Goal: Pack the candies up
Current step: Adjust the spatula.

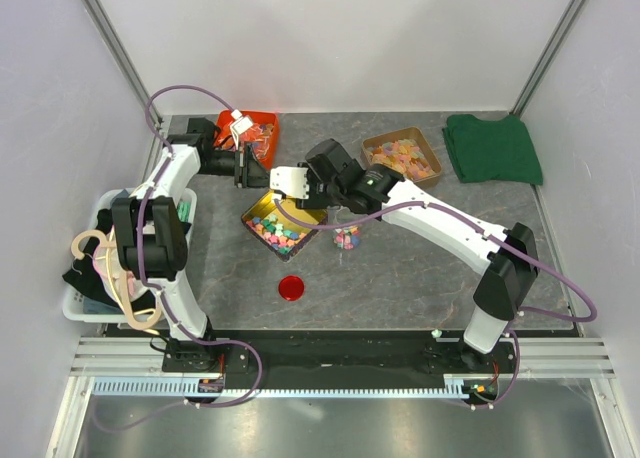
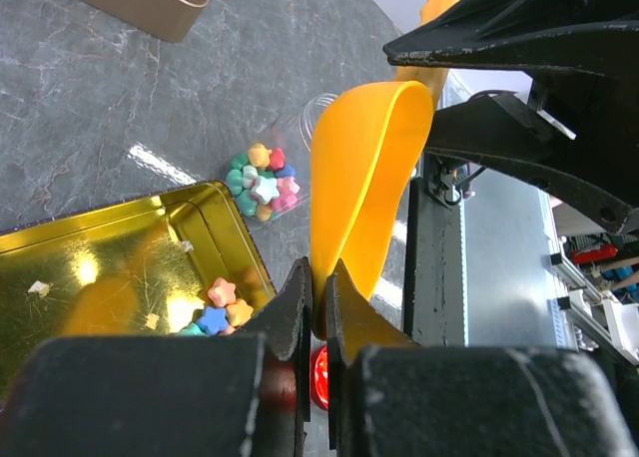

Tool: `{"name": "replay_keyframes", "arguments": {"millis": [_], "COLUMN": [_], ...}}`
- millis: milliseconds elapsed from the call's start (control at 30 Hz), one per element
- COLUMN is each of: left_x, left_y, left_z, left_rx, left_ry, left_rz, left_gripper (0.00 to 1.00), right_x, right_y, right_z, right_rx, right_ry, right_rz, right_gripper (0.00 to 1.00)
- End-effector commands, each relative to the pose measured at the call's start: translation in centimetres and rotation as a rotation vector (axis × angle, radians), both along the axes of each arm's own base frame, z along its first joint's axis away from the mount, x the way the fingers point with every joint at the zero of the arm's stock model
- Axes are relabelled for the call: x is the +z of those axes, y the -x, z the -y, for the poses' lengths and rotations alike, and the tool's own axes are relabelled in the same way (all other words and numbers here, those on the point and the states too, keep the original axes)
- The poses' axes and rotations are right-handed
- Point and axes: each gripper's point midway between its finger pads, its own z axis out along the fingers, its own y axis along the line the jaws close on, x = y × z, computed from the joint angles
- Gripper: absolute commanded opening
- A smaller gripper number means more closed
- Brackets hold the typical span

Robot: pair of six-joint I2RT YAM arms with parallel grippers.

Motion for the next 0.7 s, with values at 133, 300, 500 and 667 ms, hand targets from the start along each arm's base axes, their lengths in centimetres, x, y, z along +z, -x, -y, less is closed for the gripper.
{"name": "replay_keyframes", "arguments": {"millis": [133, 300, 500, 667], "left_x": [2.0, 2.3, 2.6, 2.4], "left_y": [0.4, 0.6, 0.7, 0.6], "left_z": [0.2, 0.2, 0.2, 0.2], "left_rx": [-0.038, -0.045, -0.048, -0.051], "left_ry": [0.066, 0.072, 0.086, 0.086], "left_rz": [0.049, 0.056, 0.056, 0.047], "left_gripper": [0.02, 0.02, 0.02, 0.02], "right_x": [2.2, 1.5, 1.2, 1.9], "right_y": [-1.4, -1.4, -1.2, -1.1], "right_z": [-0.1, -0.3, -0.9, -1.6], "right_rx": [-0.014, -0.009, 0.004, 0.017], "right_ry": [-0.048, -0.042, -0.061, -0.099], "right_rz": [0.069, 0.057, 0.036, 0.02], "right_gripper": [0.53, 0.49, 0.5, 0.48]}}
